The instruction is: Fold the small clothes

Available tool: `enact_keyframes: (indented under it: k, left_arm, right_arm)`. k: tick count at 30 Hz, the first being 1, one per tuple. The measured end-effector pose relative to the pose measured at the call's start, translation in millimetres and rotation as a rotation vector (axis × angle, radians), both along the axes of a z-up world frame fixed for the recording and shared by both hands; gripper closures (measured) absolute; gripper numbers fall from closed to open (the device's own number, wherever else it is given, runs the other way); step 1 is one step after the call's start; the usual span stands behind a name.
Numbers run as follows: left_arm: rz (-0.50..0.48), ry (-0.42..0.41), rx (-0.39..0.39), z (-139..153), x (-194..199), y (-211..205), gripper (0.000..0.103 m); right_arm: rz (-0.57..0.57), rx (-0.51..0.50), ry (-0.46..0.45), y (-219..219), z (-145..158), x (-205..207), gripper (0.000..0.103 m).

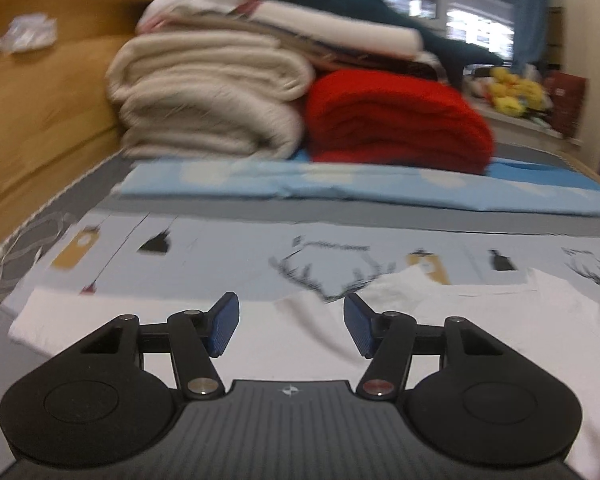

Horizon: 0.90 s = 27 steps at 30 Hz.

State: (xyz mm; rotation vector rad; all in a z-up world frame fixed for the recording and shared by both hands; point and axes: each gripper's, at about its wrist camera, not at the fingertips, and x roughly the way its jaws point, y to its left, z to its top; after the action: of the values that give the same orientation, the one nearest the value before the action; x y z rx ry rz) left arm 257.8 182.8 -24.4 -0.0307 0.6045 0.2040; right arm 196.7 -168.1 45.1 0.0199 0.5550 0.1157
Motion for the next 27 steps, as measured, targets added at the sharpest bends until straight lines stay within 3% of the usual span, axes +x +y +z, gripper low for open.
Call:
enact_keyframes:
  k: [6, 10, 14, 18, 20, 21, 27]
  left_arm:
    - [0.123, 0.033, -0.041, -6.5, 12.1, 36.8, 0.040]
    - [0.160, 0.067, -0.045, -15.7, 17.3, 53.0, 0.040]
    - [0.189, 0.096, -0.052, -26.0, 26.1, 71.4, 0.041]
    - [0.277, 0.122, -0.104, -37.0, 36.6, 110.1, 0.041]
    - [0.343, 0.137, -0.145, -43.2, 39.9, 135.3, 0.041]
    - [0.381, 0.143, -0.168, -46.7, 40.4, 149.9, 0.041]
    - [0.620, 0.163, -0.261, -64.3, 33.1, 242.1, 0.040]
  right_arm:
    - [0.103, 0.019, -0.047, 32.7, 7.5, 47.7, 0.060]
    - [0.134, 0.010, -0.069, 36.7, -11.3, 67.8, 0.060]
    - [0.120, 0.021, 0.002, 32.7, -35.2, 82.4, 0.060]
    - [0.164, 0.054, -0.002, 31.5, -29.6, 88.5, 0.061]
    - [0.200, 0.052, -0.011, 29.7, -26.8, 88.5, 0.077]
    - [0.213, 0.053, -0.010, 29.2, -27.4, 90.0, 0.091]
    - [0.215, 0.009, 0.030, 26.5, -38.6, 102.0, 0.093]
